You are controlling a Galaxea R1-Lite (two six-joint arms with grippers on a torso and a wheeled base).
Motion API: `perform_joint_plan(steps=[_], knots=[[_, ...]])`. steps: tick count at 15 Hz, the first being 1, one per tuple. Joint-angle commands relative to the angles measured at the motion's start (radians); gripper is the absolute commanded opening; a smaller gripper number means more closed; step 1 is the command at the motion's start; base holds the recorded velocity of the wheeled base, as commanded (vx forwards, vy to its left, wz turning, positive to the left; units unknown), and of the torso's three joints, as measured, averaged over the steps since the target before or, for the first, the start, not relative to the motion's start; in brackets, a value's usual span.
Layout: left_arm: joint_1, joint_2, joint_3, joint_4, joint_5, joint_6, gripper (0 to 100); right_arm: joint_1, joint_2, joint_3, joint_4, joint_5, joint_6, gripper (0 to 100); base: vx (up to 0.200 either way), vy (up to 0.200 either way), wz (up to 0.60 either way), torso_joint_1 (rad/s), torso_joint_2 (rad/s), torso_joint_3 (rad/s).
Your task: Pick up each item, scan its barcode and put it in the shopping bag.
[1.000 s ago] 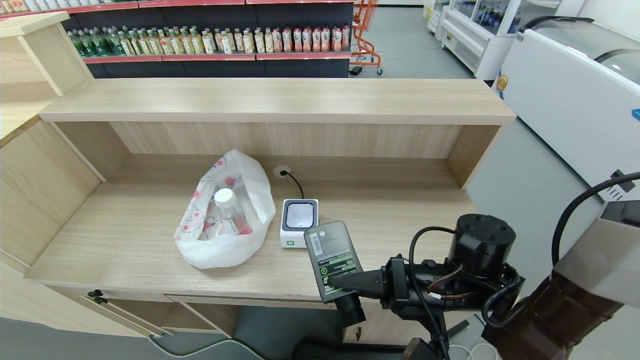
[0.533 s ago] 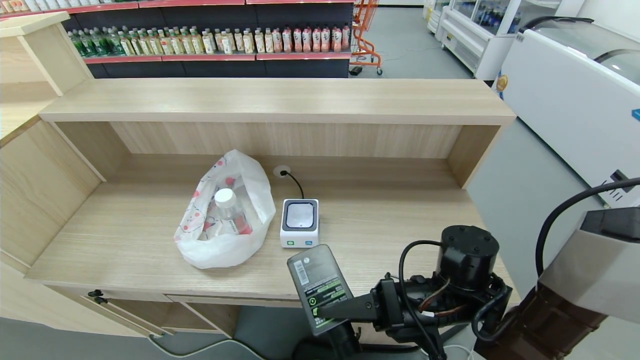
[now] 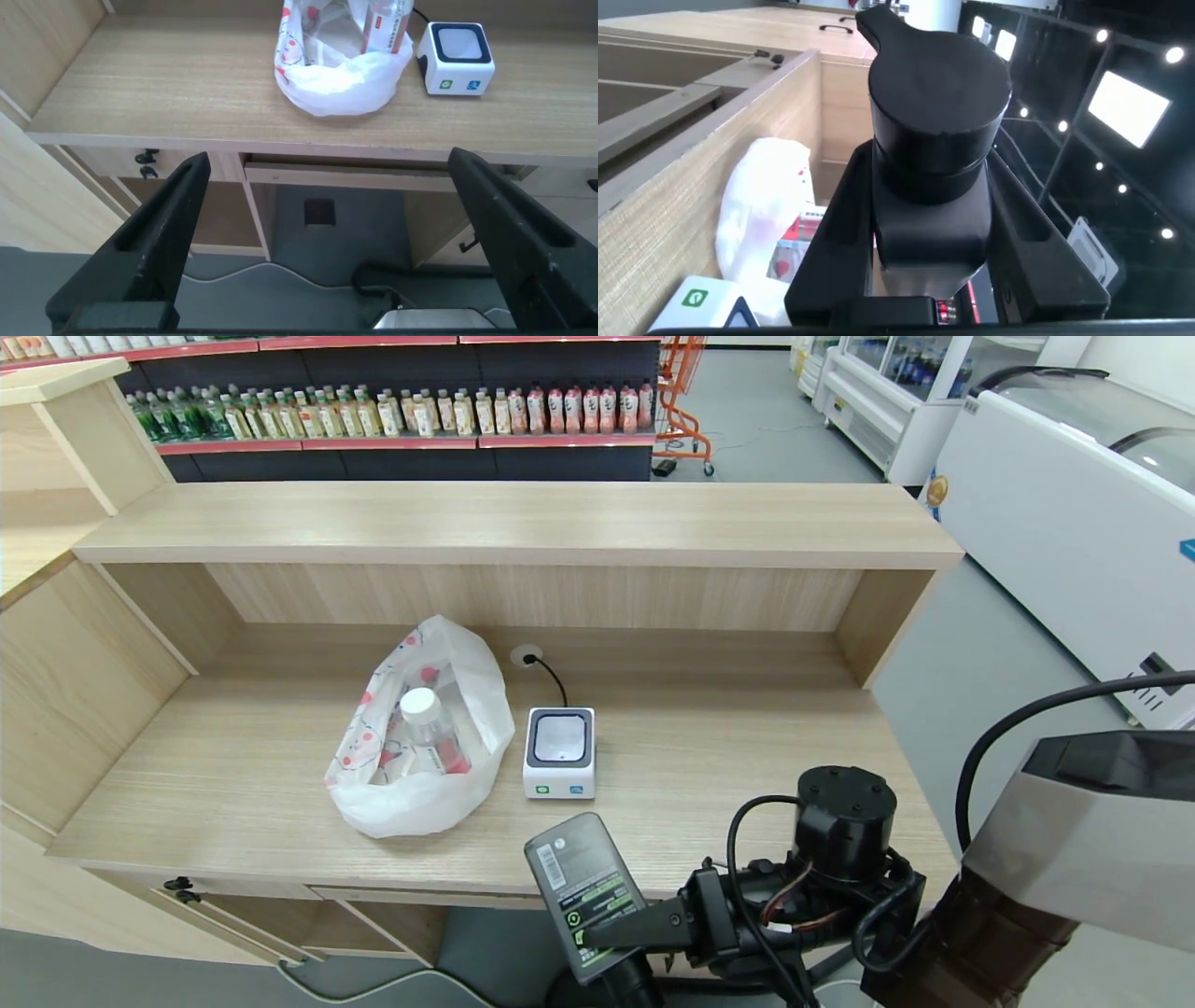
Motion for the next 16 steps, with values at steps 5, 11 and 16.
perform_joint_plan(steps=[5,11,16], knots=[[0.0,0.0,0.0,0.0,0.0,-0.001,100,0.001,0.009,0.0,0.0,0.022,0.0,0,0.0,0.0,0.0,0.0,0.0,0.0],[0.0,0.0,0.0,0.0,0.0,-0.001,100,0.001,0.008,0.002,0.0,0.027,-0.002,0,0.0,0.0,0.0,0.0,0.0,0.0],[0.0,0.0,0.0,0.0,0.0,-0.001,100,-0.009,-0.006,0.004,0.0,0.071,-0.002,0,0.0,0.0,0.0,0.0,0.0,0.0]])
